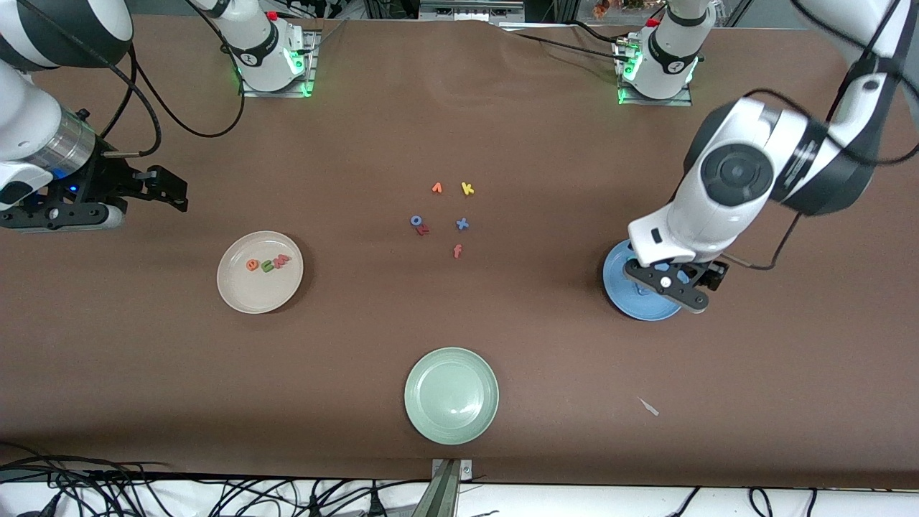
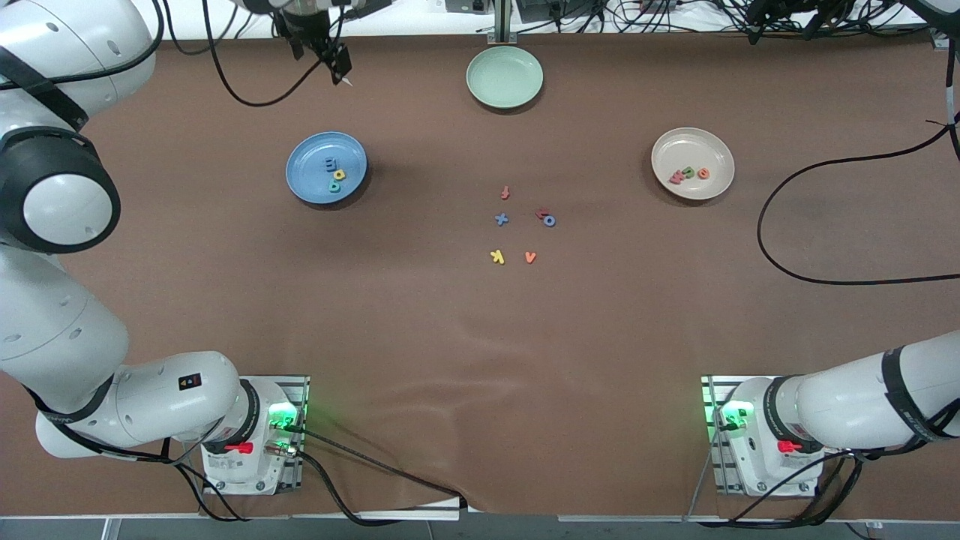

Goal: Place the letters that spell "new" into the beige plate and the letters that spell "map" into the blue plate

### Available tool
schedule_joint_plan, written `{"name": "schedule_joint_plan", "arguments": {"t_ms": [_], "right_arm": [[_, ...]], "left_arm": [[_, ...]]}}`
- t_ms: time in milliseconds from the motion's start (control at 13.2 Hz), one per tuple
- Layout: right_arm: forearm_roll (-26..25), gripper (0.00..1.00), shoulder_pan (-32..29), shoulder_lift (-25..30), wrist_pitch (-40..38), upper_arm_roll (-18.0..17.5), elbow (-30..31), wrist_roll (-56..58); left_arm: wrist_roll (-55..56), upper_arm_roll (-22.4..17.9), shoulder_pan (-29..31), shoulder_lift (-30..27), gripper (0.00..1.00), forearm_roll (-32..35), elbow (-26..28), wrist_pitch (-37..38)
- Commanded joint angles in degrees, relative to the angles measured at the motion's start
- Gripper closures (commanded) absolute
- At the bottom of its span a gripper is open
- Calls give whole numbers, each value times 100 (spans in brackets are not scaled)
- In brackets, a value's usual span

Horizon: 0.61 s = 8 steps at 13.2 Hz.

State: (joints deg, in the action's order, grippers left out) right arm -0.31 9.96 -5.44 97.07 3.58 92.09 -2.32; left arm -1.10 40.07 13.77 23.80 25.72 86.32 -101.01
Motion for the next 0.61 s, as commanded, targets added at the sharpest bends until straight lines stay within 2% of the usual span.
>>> {"name": "schedule_joint_plan", "arguments": {"t_ms": [0,152,228,531], "right_arm": [[-4,0,-21,-133,-198,2,-297,153],[-91,0,-21,-142,-198,2,-314,214],[-170,0,-12,-142,-198,2,-315,240],[-189,0,-21,-142,-198,2,-323,258]], "left_arm": [[-22,-1128,-829,-601,0,-932,-423,213],[-22,-2497,-1471,-1094,0,-2161,-388,213],[-22,-3026,-1639,-1323,0,-2655,-258,213],[-48,-3504,-1676,-2431,0,-2634,902,178]]}}
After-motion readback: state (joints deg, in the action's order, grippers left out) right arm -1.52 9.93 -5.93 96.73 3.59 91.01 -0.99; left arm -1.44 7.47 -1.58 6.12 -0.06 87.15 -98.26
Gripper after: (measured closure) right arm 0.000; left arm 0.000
